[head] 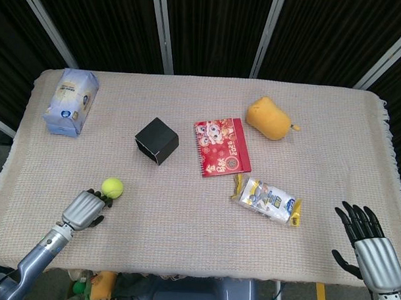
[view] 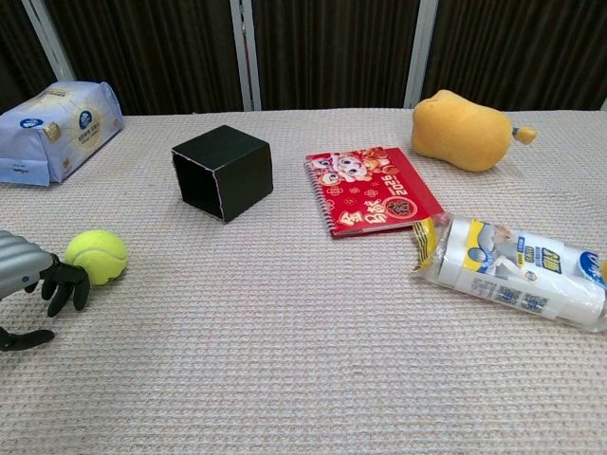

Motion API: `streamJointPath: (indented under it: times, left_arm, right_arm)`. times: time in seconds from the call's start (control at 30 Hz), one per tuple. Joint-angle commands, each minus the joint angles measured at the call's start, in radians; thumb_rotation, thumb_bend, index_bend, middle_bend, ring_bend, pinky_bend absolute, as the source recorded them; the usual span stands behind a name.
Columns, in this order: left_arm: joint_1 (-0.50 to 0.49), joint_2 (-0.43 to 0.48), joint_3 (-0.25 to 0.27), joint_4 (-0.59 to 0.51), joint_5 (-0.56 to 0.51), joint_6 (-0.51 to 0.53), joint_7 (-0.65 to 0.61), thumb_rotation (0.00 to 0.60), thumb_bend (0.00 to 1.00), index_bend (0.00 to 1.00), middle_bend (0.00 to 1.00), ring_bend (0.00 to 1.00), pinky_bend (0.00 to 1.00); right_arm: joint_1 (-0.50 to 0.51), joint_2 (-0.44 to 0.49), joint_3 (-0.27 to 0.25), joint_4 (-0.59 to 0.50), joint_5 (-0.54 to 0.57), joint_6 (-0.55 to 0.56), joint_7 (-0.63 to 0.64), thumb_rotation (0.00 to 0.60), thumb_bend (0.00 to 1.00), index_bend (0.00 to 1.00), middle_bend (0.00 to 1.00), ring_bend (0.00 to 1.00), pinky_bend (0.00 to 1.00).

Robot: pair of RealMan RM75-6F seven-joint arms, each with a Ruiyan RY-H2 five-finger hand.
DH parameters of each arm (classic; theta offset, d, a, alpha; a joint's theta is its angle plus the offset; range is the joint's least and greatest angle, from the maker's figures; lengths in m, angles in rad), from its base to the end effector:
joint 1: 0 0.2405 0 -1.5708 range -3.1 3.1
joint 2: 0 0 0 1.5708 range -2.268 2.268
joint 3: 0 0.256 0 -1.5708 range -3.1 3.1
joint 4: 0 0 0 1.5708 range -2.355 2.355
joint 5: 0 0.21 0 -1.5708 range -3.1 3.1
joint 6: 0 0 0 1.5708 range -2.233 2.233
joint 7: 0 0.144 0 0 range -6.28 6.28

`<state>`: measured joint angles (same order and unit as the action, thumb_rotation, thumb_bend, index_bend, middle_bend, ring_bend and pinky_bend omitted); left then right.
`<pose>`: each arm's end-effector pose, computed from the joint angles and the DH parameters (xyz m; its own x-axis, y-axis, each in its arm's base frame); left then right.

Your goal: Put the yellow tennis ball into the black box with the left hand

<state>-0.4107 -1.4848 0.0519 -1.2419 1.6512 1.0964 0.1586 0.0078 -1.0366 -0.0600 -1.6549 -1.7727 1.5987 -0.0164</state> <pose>-0.2822 0.2470 -0.0003 0.6754 0.2253 0.7022 0.7001 -0.4950 -0.5146 -0.2871 -0.1308 0.1659 0.4445 -0.0257 0.8954 -0.8794 -0.2026 0.4307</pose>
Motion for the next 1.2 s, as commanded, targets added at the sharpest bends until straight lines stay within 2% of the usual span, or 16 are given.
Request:
streamJointPath:
  times: [0.03, 0.57, 0.8, 1.2]
  left_arm:
    - [-0.008, -0.005, -0.003, 0.003, 0.005, 0.005, -0.015, 0.600, 0.33, 0.42, 0.51, 0.42, 0.45]
    - [-0.032, 0.031, 0.001, -0.017, 0.016, 0.036, -0.052, 0.600, 0.36, 0.42, 0.52, 0.42, 0.45]
    - [-0.045, 0.043, -0.007, -0.020, -0.025, -0.002, -0.046, 0.600, 0.37, 0.41, 0.54, 0.44, 0.45]
    - [-0.091, 0.018, -0.031, -0.002, -0.063, -0.061, -0.039, 0.600, 0.37, 0.40, 0.47, 0.40, 0.44]
  right_arm:
    - [0.000, 0.001, 0.000, 0.000, 0.000, 0.001, 0.002, 0.600, 0.29, 0.00, 0.00, 0.00, 0.00]
    - [-0.006, 0.009, 0.003, 0.005, -0.002, 0.019, 0.027, 0.600, 0.29, 0.00, 0.00, 0.00, 0.00]
    - [-0.006, 0.007, 0.003, 0.005, -0.004, 0.020, 0.024, 0.600, 0.29, 0.00, 0.00, 0.00, 0.00]
    - [-0.007, 0.011, 0.005, 0.007, -0.005, 0.026, 0.035, 0.600, 0.29, 0.00, 0.00, 0.00, 0.00]
